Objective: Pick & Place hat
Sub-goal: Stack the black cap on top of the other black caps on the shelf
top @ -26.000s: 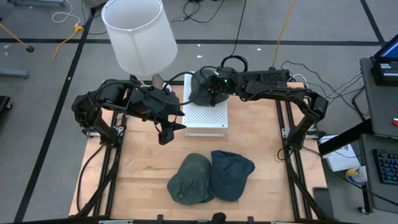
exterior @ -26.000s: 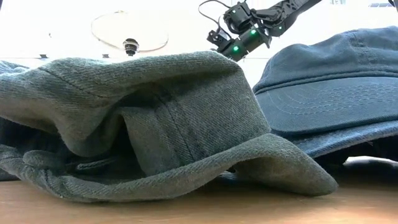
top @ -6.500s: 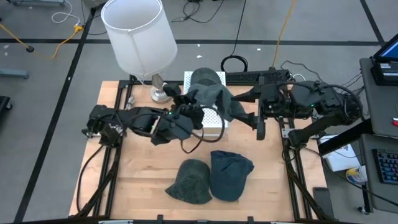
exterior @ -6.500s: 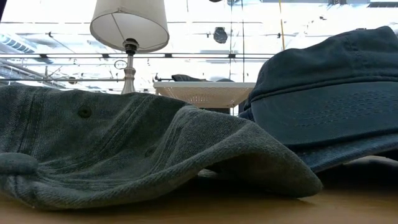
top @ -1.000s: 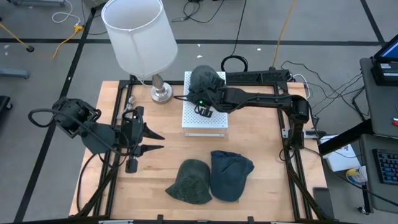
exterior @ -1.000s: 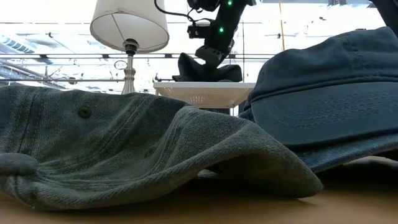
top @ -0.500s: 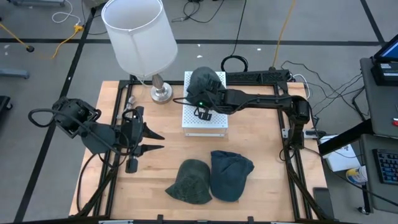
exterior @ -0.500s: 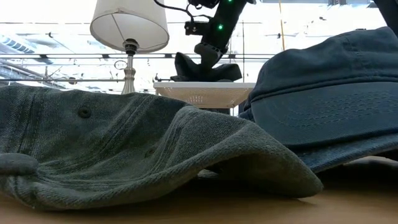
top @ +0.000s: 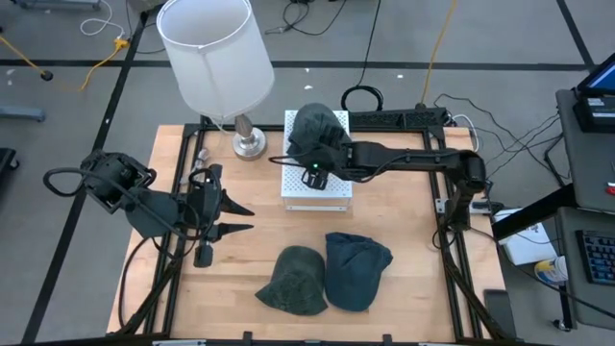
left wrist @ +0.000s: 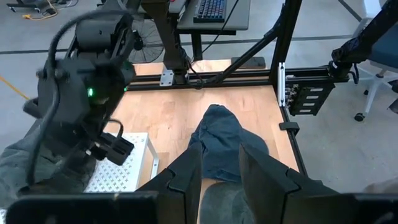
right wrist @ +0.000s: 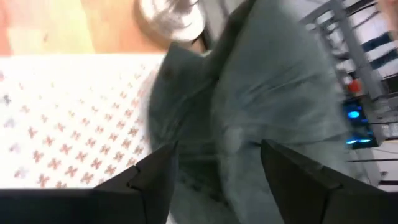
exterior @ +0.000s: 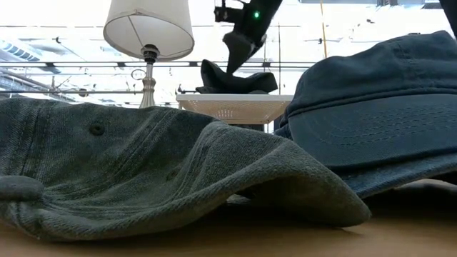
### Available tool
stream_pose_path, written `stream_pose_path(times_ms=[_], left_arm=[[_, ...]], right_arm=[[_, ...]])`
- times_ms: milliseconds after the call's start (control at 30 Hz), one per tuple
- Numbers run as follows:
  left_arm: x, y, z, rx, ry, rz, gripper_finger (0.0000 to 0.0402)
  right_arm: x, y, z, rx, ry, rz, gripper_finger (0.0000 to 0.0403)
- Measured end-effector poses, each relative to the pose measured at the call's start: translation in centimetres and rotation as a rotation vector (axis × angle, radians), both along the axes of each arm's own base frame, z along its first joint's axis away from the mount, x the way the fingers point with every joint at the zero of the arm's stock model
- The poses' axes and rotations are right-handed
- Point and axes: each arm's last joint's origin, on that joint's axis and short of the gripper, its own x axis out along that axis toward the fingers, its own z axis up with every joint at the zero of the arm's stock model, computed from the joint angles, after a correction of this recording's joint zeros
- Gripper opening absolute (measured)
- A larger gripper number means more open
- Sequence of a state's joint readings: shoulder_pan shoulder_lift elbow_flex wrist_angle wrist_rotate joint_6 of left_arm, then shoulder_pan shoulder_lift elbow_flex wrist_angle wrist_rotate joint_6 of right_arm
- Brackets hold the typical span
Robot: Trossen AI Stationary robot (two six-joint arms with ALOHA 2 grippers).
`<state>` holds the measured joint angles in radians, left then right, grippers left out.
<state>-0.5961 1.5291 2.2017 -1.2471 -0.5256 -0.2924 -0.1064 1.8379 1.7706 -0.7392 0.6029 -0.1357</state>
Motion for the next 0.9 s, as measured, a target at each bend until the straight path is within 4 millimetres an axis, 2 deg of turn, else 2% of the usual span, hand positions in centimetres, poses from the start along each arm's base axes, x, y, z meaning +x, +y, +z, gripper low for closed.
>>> stream_pose_path(times_ms=[100,300,433,700,900], left_arm=[[0.0,0.0,0.0,0.001,0.001,0.0,0.0113],[0.0,0.1,-0.1,0.009,0.006,-0.001,0.0113],[0.0,0.1,-0.1,0.009,0.007,0.001,0.0113],[0.1,0.0,-0.2,0.022,0.015,-0.004,0.0113],[0.2,0.4,-0.4,-0.135,0.047,0.066,0.0116]], right_arm=[[-0.7,0.7,1.0,-0.022,-0.009,-0.003,0.0232],[-2.0,2.2,3.5,0.023,-0.143,-0.018,0.0227],[-3.6,3.3,5.7,0.064,-0.25,-0.034,0.0225],[-7.4,7.0,9.6,0.136,-0.394,0.028,0.0227],[-10.1,9.4,11.3,0.211,-0.466,0.064,0.0227]])
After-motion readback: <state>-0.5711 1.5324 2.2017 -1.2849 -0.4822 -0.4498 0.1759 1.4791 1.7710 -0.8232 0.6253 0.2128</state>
